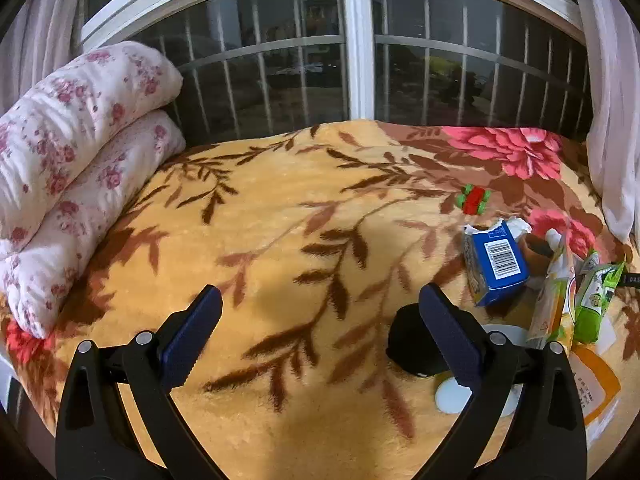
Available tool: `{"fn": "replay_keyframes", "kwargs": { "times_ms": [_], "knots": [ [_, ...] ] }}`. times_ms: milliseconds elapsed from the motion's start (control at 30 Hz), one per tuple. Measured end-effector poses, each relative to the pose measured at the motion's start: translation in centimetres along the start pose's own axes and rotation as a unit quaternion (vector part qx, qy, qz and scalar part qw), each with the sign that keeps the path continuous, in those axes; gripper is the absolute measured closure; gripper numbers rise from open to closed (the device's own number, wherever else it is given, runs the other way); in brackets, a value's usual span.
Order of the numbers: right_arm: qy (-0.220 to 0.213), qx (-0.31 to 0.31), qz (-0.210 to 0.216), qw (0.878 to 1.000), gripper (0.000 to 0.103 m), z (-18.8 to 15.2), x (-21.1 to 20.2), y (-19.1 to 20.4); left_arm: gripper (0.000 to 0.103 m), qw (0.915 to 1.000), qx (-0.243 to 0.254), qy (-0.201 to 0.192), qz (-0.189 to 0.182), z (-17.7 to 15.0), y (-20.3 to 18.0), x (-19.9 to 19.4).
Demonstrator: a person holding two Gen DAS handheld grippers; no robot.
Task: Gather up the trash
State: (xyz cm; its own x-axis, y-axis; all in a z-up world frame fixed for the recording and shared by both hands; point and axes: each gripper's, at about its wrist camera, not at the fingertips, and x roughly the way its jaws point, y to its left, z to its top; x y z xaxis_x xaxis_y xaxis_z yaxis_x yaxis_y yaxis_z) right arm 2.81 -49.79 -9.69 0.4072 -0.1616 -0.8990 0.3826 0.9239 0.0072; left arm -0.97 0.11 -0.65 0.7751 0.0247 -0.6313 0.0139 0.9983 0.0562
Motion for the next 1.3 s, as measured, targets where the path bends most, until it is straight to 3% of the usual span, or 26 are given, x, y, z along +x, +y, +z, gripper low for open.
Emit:
{"fn": "replay_keyframes", "kwargs": {
  "times_ms": [200,633,1000,1167,1300],
  "knots": [
    [0.0,0.0,0.0,1.0,0.004,0.0,0.0,0.0,0.007,0.9992,-0.028,0.014,-0.023,-0.1,1.6,-0.5],
    [0.0,0.001,0.001,1.0,0.004,0.0,0.0,0.0,0.007,0.9997,-0.011,0.022,-0.002,-0.2,0.7,0.8],
    [0.0,0.001,0.0,1.0,0.004,0.0,-0.1,-0.3,0.007,0.9994,-0.005,0.032,-0.007,-0.4,-0.2,1.7],
    [-0.033,0.007,-0.003,0.999,0.005,-0.7,-2.4,0.0,0.007,0.9992,0.0,0.031,-0.024,-1.1,-0.5,-0.2],
    [-0.083,-0.028,0.006,0.996,0.005,-2.9,-7.6,1.9,0.007,0.9989,0.0,0.022,-0.042,-1.9,-0.8,-2.8]
  ]
}}
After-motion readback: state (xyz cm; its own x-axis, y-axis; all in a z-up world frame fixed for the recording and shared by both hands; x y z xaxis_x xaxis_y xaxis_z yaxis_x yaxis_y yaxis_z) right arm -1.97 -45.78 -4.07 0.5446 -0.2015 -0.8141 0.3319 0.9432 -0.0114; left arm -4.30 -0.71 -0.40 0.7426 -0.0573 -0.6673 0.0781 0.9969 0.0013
